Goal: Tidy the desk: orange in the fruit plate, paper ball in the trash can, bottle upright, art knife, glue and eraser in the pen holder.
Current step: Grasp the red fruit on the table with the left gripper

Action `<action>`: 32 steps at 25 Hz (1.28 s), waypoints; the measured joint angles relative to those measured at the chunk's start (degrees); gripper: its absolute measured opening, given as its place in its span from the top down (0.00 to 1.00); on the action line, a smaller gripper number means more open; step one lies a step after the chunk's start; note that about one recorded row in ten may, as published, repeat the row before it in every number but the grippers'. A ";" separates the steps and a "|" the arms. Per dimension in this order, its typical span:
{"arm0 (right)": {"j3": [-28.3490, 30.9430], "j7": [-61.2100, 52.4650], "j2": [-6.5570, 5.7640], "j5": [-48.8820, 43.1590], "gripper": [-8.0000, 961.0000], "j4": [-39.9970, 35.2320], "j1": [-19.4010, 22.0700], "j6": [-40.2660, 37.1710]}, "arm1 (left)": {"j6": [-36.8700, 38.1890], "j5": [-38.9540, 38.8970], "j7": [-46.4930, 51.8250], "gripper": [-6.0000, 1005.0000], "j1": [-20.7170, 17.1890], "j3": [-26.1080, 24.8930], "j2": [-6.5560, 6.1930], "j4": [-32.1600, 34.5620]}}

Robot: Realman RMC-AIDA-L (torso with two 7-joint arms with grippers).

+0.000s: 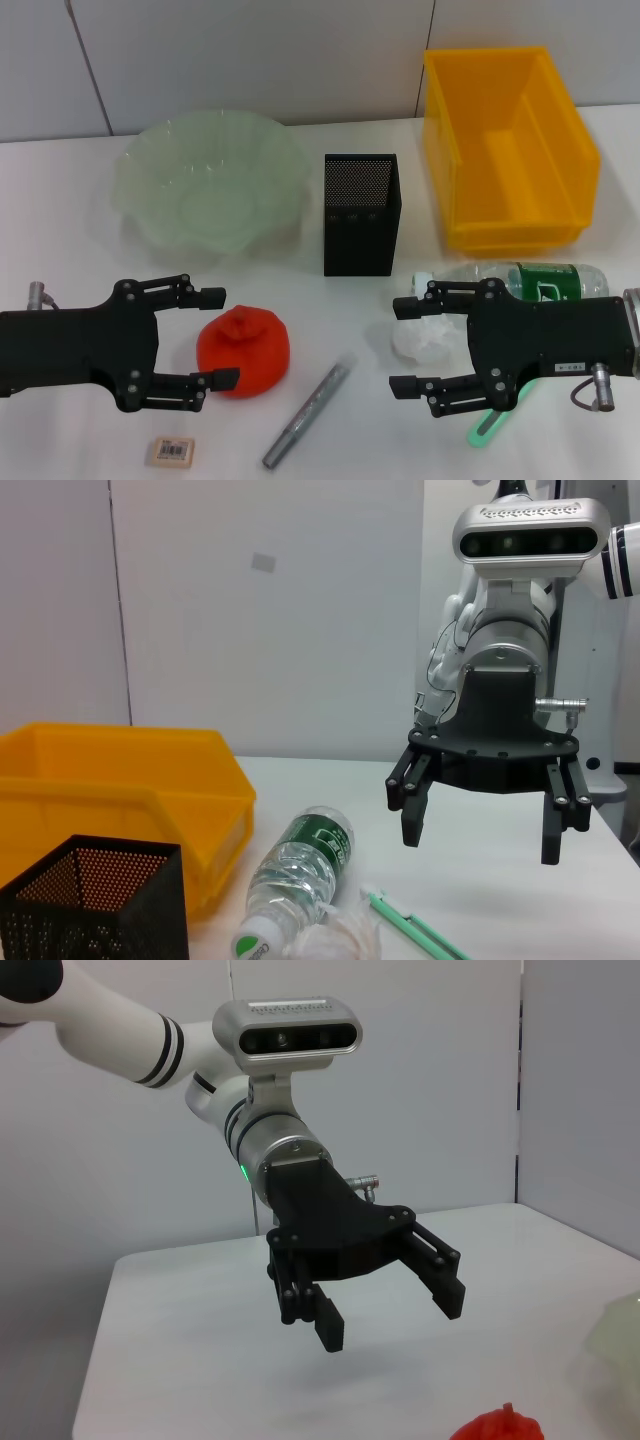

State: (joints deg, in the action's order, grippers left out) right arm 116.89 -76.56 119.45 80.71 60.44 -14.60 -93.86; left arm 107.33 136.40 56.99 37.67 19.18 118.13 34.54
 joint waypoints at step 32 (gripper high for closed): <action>0.24 -1.17 -0.20 -0.65 0.17 -0.06 0.72 -0.45 | -22.63 -0.07 4.01 0.23 0.85 3.74 0.44 -7.54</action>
State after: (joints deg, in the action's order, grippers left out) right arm 117.13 -77.73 119.25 80.07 60.37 -13.88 -94.31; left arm 84.70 136.34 61.00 38.51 22.91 118.57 27.00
